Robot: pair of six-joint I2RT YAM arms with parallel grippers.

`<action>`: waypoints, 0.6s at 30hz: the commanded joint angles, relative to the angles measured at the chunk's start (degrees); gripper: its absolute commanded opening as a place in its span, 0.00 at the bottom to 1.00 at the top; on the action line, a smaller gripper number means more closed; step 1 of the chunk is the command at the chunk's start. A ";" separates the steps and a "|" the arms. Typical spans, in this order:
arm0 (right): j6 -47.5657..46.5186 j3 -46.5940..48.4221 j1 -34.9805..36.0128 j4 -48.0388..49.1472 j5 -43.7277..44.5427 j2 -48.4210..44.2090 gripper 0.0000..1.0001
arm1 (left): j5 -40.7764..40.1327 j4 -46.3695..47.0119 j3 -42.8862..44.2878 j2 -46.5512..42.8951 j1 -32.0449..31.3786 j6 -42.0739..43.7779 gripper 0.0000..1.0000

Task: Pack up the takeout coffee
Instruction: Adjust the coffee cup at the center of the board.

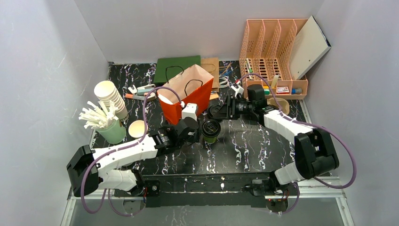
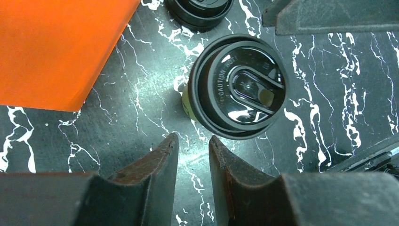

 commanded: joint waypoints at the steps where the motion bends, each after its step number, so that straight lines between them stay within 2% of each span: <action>1: 0.50 3.06 3.17 4.89 0.26 2.44 0.65 | 1.79 4.43 -2.52 -1.22 2.27 -3.07 0.28; 9: 0.67 3.54 4.90 3.48 2.32 2.31 0.64 | 4.06 6.76 -3.67 0.23 4.55 -2.53 0.28; 18: 0.51 0.90 5.29 0.01 4.75 -2.35 0.64 | 5.39 8.59 -3.02 2.47 6.42 -0.68 0.27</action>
